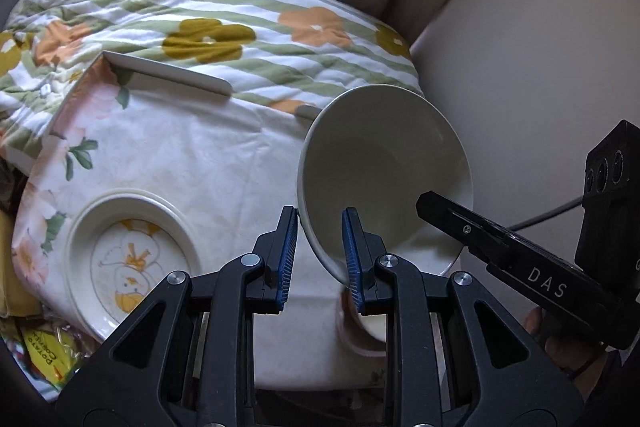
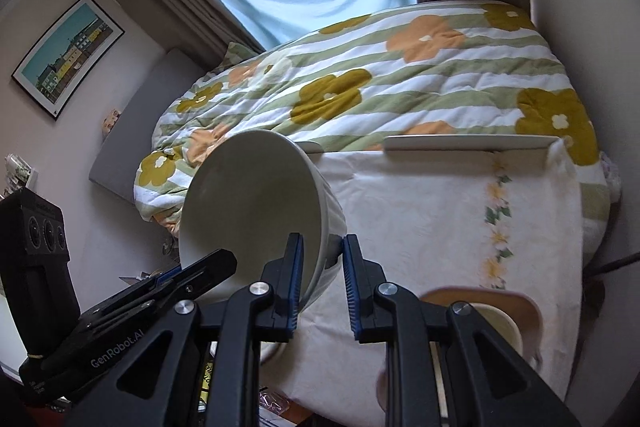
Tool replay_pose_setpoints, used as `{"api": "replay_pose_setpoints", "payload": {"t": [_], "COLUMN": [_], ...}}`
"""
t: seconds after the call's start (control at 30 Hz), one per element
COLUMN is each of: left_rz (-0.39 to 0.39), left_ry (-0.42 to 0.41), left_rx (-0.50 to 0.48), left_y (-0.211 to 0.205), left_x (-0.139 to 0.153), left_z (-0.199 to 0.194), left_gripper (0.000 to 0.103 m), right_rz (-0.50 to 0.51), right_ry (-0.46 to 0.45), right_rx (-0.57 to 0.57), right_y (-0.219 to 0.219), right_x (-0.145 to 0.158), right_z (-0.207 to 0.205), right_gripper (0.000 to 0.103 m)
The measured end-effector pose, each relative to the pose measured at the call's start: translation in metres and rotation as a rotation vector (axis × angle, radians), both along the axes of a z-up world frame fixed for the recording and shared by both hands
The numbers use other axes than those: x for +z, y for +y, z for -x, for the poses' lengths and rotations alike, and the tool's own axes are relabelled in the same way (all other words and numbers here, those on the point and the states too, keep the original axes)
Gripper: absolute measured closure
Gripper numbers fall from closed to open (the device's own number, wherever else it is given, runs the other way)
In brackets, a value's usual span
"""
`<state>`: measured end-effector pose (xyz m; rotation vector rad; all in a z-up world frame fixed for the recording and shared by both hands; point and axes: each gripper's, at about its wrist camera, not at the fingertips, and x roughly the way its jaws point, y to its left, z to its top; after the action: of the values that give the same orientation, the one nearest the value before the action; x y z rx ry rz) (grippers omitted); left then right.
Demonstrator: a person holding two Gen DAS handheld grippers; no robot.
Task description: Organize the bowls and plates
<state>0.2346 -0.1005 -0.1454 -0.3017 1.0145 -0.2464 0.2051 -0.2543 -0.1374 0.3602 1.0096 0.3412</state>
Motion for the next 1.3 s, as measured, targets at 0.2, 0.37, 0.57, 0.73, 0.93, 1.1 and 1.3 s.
{"api": "replay_pose_setpoints", "payload": {"t": [0.2,0.37,0.57,0.73,0.93,1.1,1.3], "left_rz": [-0.026,-0.043,-0.102,-0.150,-0.205,-0.270,-0.337], "left_ry": [0.058,0.116,0.174,0.207,0.216,0.187,0.171], "left_rx": [-0.141,-0.233,-0.314,-0.359,-0.391,-0.409,-0.424], "left_y": [-0.056,-0.085,-0.108,-0.117,-0.125,-0.133,-0.140], "left_x": [-0.021,-0.045,-0.076,-0.096,-0.107,-0.106,-0.106], "left_z": [0.009,0.011,0.013,0.014,0.014,0.015,0.019], "left_gripper": [0.083,0.083,0.083,0.083,0.083,0.083,0.083], "right_rz": [0.031,0.026,0.040,0.060,0.121,0.146,0.146], "right_ry": [0.042,0.116,0.179,0.207,0.216,0.205,0.201], "right_rx": [-0.114,-0.203,-0.265,-0.283,-0.271,-0.259,-0.264], "right_y": [-0.046,-0.074,-0.084,-0.087,-0.082,-0.080,-0.079], "right_x": [-0.015,-0.041,-0.064,-0.081,-0.094,-0.100,-0.099], "right_z": [0.033,0.054,0.068,0.074,0.079,0.081,0.084], "right_gripper": [0.085,0.085,0.085,0.085,0.085,0.085,0.085]}}
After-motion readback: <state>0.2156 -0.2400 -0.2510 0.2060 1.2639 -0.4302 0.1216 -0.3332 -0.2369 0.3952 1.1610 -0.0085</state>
